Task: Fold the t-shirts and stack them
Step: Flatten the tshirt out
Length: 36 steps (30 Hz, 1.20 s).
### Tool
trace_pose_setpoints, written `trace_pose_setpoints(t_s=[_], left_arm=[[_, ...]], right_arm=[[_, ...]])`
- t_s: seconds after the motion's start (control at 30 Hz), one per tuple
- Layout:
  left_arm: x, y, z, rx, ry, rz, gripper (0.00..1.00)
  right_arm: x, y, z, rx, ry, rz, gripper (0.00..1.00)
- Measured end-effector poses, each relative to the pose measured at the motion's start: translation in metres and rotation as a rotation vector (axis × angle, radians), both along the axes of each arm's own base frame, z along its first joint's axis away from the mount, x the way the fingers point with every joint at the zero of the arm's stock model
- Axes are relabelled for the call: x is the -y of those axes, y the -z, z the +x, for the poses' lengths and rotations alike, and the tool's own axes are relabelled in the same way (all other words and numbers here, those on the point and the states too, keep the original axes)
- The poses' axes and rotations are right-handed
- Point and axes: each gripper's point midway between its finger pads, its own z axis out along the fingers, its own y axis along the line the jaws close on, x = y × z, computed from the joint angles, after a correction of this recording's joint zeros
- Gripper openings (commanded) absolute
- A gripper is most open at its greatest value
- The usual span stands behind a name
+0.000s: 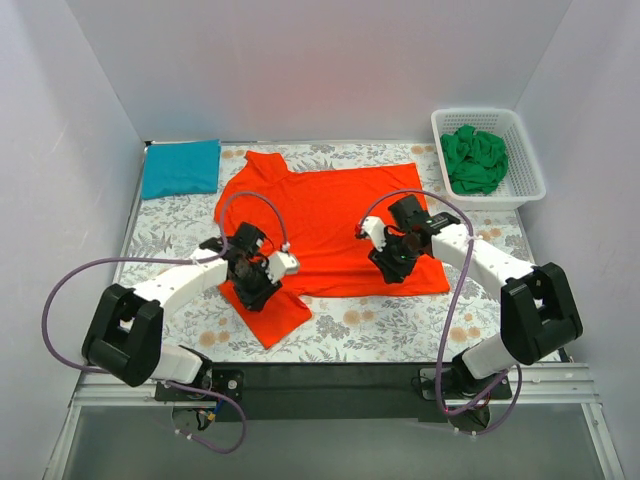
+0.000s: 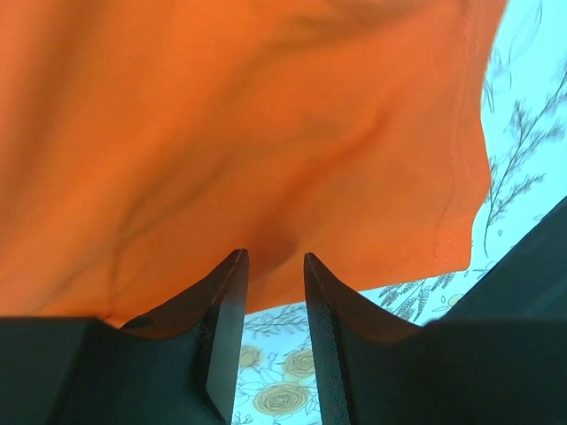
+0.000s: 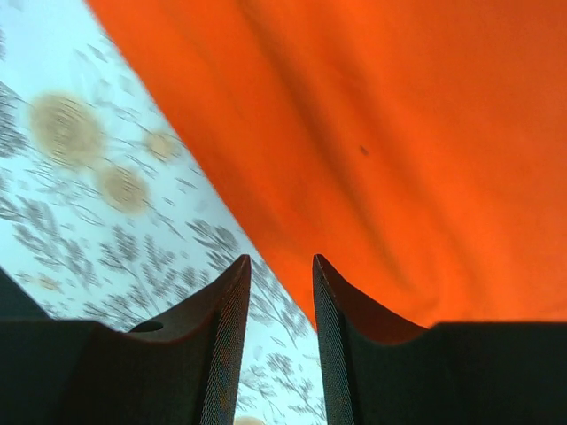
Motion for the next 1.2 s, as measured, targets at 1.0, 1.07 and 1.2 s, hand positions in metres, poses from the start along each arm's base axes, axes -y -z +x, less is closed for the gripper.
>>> trace_pose_setpoints(t_s=[1.0,1.07,1.2], left_arm=[[-0.072,-0.017,0.073,0.139,-0.185,0.159,0.31],[-0.082,-0.004,0.075,0.137,-0.205,0.194,0.31],[-0.098,0.022,0.057,0.098,-0.208,0.254,0.31]], right_arm=[[0.116,0.048,0.022,-0.09,0.144,-0.239,0.37],[0.118,0.052,0.022,-0.099,0.146,-0.248,0.36],[0.122,0.057,0.022,-0.092,0.133,-0.27,0.36]])
